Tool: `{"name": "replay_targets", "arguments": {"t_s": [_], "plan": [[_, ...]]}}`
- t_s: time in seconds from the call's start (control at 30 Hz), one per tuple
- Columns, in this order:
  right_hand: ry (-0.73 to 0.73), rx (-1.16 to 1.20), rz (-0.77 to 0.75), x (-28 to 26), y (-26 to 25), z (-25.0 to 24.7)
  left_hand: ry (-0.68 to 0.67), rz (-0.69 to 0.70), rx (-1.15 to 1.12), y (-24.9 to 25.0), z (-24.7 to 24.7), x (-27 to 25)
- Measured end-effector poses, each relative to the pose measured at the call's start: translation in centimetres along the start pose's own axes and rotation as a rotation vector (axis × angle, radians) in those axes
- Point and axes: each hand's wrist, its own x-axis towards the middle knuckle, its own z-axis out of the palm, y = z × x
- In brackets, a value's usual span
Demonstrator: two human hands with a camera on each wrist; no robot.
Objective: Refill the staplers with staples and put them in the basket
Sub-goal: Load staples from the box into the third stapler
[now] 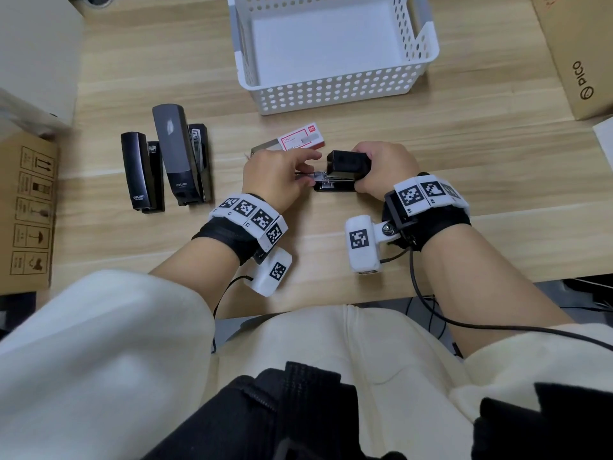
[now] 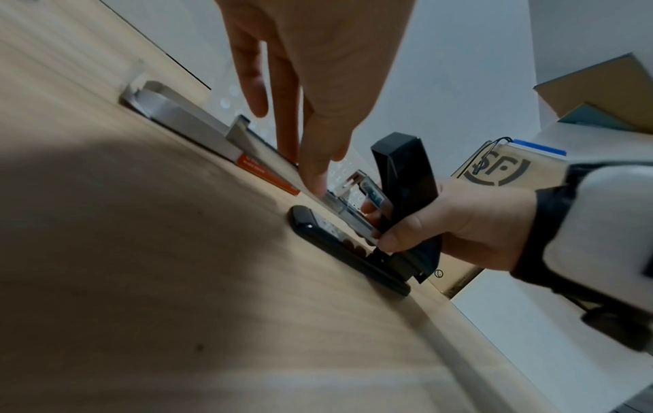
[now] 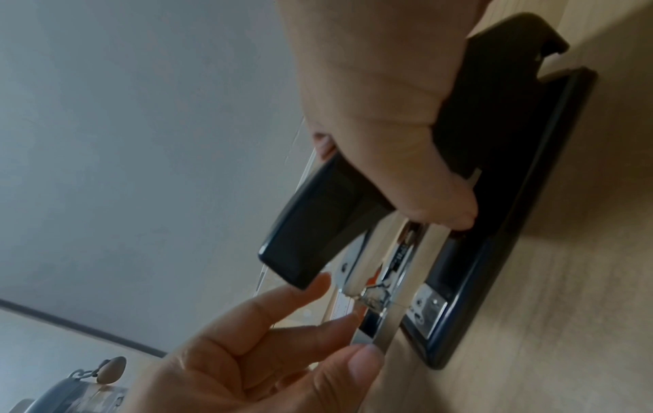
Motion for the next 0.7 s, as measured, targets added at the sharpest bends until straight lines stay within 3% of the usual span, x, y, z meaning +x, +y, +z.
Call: {"name": "replay_targets", "arguments": {"t_s": [0.7], "plan": [[-0.003, -0.005, -0.002, 0.1, 0.1, 0.1, -0.066, -0.03, -0.111, -0.8, 0.1, 1.6]]}}
